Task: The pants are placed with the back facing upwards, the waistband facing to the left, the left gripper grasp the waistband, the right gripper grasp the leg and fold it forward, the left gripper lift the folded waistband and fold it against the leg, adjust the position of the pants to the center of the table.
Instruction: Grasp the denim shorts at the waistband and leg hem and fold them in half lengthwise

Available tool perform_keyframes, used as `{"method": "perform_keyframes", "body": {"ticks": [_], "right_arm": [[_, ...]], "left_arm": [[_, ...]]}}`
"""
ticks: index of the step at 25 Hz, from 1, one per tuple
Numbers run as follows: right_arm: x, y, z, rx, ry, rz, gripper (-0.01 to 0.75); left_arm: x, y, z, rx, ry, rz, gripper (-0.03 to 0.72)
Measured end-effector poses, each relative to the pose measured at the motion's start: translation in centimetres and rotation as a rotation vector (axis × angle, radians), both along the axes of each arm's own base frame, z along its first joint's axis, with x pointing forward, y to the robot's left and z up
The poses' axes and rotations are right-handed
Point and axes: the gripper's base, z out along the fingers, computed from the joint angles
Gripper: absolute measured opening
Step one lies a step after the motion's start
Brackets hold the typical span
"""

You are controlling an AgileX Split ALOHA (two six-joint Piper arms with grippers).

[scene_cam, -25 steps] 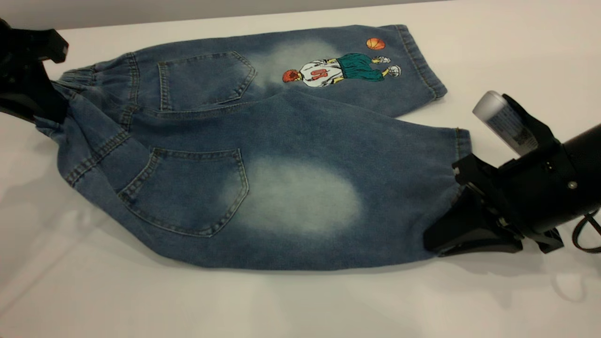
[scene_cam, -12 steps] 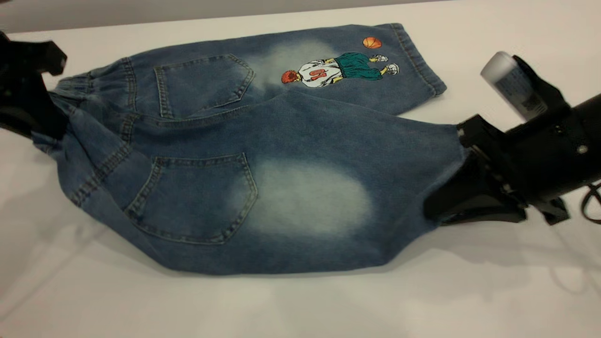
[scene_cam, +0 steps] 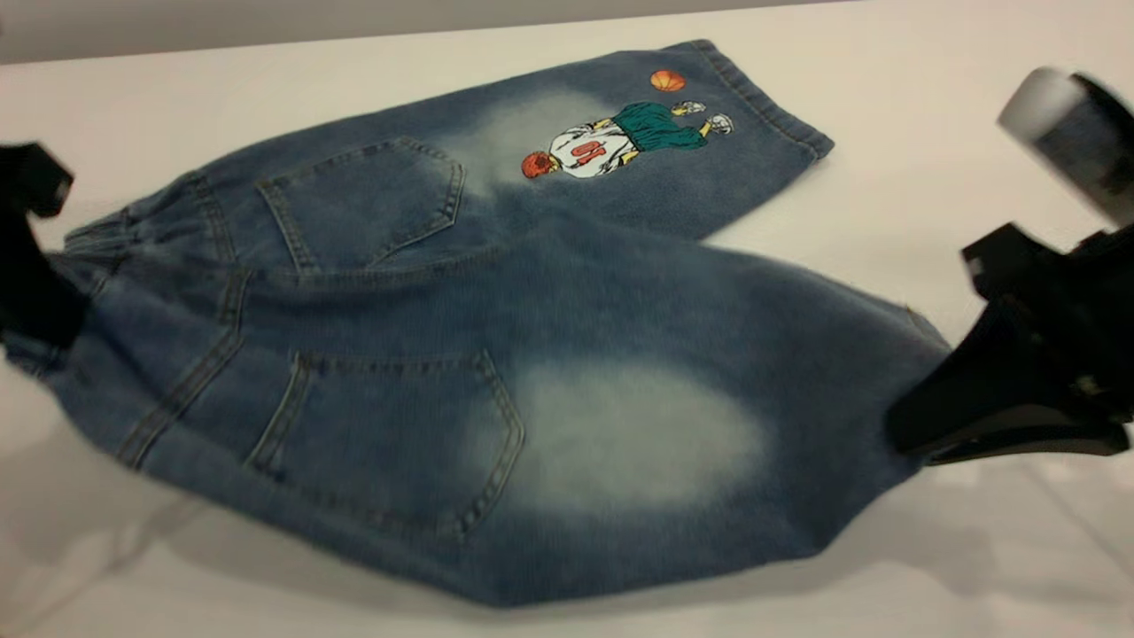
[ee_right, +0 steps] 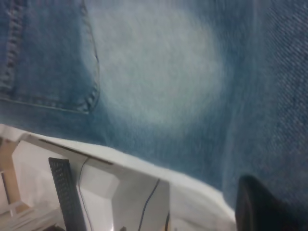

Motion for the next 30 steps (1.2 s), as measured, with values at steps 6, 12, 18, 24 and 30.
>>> {"method": "perform_keyframes", "body": {"ticks": [6,12,18,24,30], "right_arm": [[-0.8,-0.3,3.5,-0.020,-0.062,0.021,0.025],[-1.3,-0.6,7.6,-0.045,-0.141,0.022,0.025],[1.2,-0.6,12.1,-0.081,-0.246,-0.004,0.025],[6.1,0.0,13.5,-0.075,-0.289,-0.023,0.025],[11.0,0.7,12.6,-0.071,-0.269,-0.014,0.025]], "left_arm": [[-3.1,-0.3,0.5,-0.065,0.018,0.072,0.141],[-5.1,-0.8,2.5,-0.150,-0.050,0.121,0.141],[-4.7,-0.8,4.5,-0.226,-0.216,0.273,0.141],[-3.5,-0.5,5.1,-0.279,-0.326,0.405,0.141],[-2.1,-0.1,5.0,-0.323,-0.395,0.560,0.141]]}}
